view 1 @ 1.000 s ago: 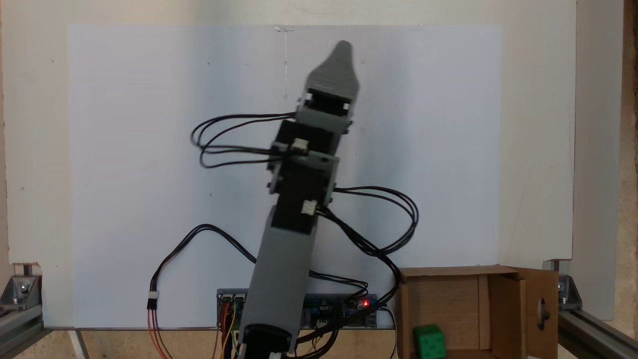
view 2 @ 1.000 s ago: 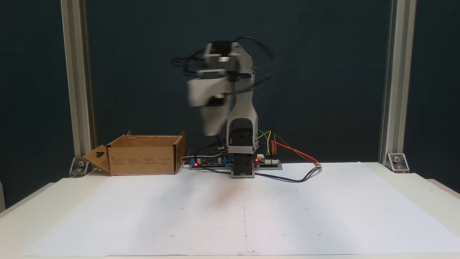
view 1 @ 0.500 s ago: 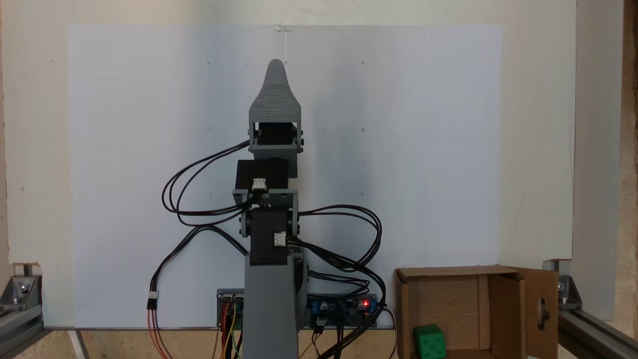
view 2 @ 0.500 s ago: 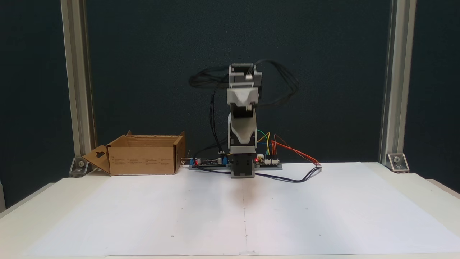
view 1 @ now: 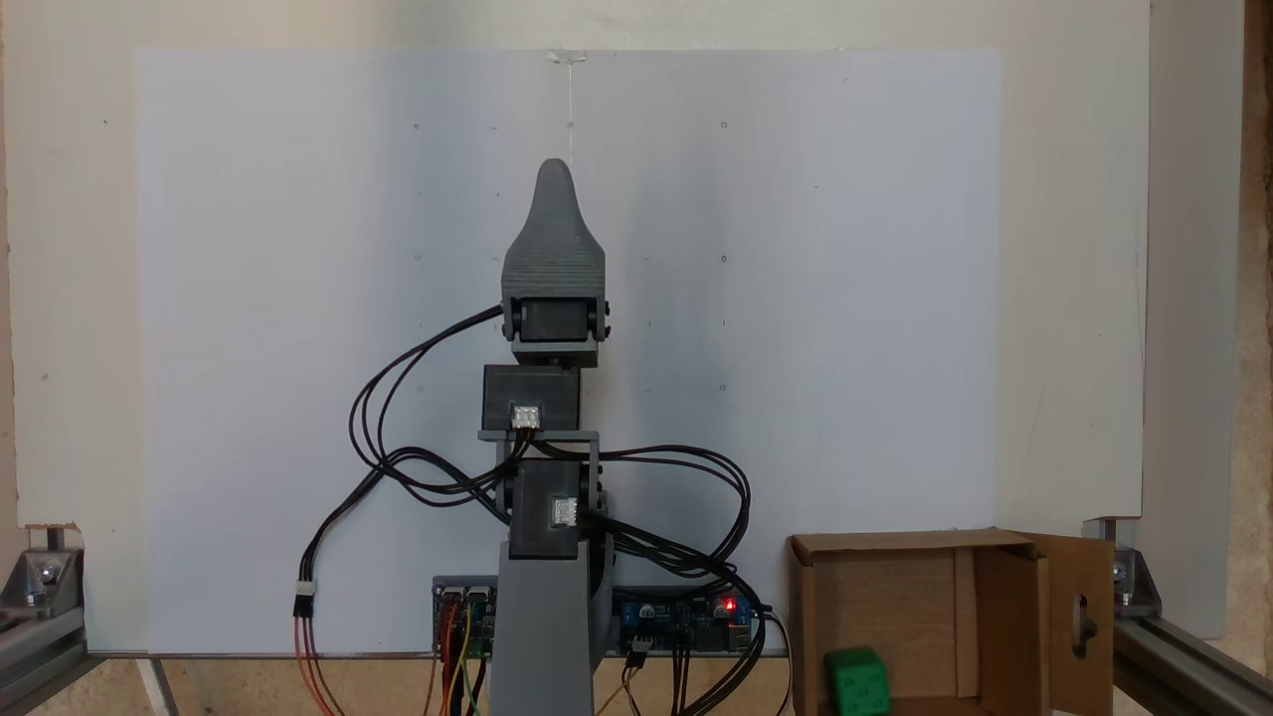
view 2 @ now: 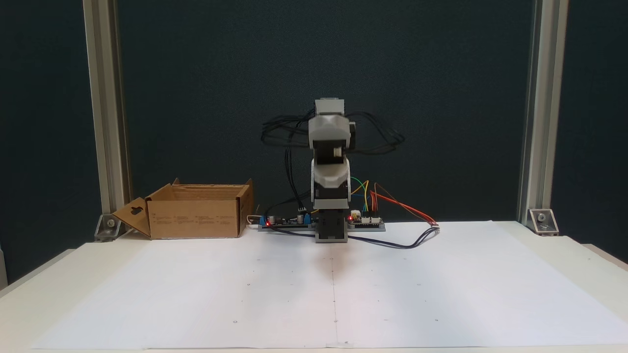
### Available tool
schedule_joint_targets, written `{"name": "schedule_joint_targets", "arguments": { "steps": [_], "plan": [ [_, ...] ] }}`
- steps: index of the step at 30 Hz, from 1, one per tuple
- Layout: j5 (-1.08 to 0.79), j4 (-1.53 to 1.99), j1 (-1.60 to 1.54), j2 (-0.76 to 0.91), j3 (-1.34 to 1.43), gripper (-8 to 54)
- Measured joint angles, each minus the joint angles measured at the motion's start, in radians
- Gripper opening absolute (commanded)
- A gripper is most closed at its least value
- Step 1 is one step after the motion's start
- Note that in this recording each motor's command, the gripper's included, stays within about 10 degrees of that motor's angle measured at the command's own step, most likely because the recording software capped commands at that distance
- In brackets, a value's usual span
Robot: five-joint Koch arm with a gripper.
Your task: Grasp a green dice and put it in the bin.
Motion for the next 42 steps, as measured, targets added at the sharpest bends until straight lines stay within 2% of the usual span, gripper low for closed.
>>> {"name": "schedule_joint_targets", "arguments": {
  "steps": [19,30,42],
  "plan": [
    [0.000,-0.606,0.026,0.000,0.356,44.3],
    [0.000,-0.822,0.025,0.000,0.569,44.5],
    [0.000,-0.937,0.025,0.000,0.623,44.8]
  ]
}}
